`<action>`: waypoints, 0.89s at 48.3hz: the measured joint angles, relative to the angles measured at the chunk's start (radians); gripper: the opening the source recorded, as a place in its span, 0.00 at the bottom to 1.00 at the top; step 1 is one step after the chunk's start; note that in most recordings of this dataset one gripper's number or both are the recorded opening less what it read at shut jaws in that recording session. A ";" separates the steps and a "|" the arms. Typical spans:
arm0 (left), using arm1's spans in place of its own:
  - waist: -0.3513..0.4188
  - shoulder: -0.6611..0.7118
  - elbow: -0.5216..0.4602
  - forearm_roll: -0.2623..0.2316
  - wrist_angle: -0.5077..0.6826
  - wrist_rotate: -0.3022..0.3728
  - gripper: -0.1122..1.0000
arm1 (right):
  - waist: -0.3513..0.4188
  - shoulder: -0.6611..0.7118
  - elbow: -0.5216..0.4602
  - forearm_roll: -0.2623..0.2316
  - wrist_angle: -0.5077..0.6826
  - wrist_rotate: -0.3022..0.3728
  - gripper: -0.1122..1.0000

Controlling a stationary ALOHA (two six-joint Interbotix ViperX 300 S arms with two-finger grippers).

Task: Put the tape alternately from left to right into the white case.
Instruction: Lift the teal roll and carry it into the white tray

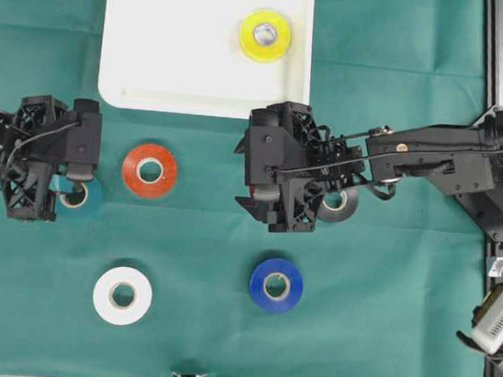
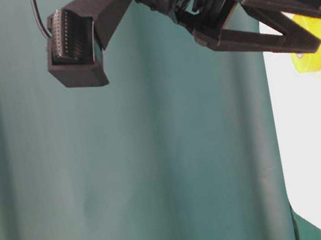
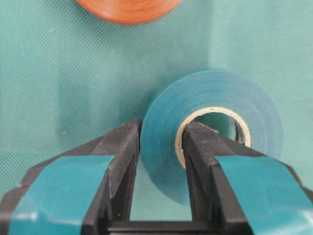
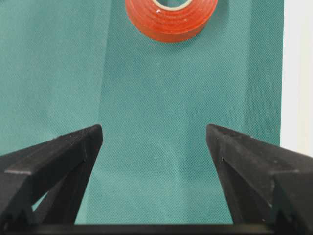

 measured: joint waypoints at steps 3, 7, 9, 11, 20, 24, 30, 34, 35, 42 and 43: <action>-0.011 -0.025 -0.005 0.000 0.014 0.000 0.32 | 0.000 0.000 -0.002 0.000 0.000 0.000 0.76; -0.026 -0.060 -0.008 0.000 0.028 0.002 0.32 | 0.000 0.000 -0.002 0.000 0.000 0.000 0.76; -0.031 -0.075 -0.008 0.000 0.032 0.002 0.32 | 0.000 0.000 -0.002 0.000 0.000 0.000 0.76; -0.034 -0.087 -0.008 0.002 0.037 0.002 0.32 | 0.000 0.000 -0.002 0.000 0.000 0.000 0.76; -0.035 -0.120 -0.009 0.002 0.043 0.005 0.32 | 0.000 0.000 -0.002 0.002 0.000 0.000 0.76; -0.032 -0.120 -0.015 0.002 0.044 0.006 0.32 | 0.000 0.000 -0.002 0.000 0.000 0.000 0.76; -0.005 -0.118 -0.035 0.000 0.041 0.011 0.32 | 0.000 0.000 0.000 0.000 0.000 0.000 0.76; 0.025 -0.118 -0.049 0.000 0.040 0.017 0.32 | 0.000 0.000 -0.002 0.000 0.000 0.000 0.76; 0.032 -0.118 -0.052 0.002 0.040 0.018 0.32 | 0.000 0.000 -0.002 0.000 0.000 0.000 0.76; 0.106 -0.117 -0.067 0.000 0.035 0.074 0.32 | 0.000 0.000 -0.002 0.000 0.000 0.000 0.76; 0.118 -0.117 -0.071 0.000 0.034 0.086 0.32 | 0.000 0.000 -0.002 0.000 0.000 0.000 0.76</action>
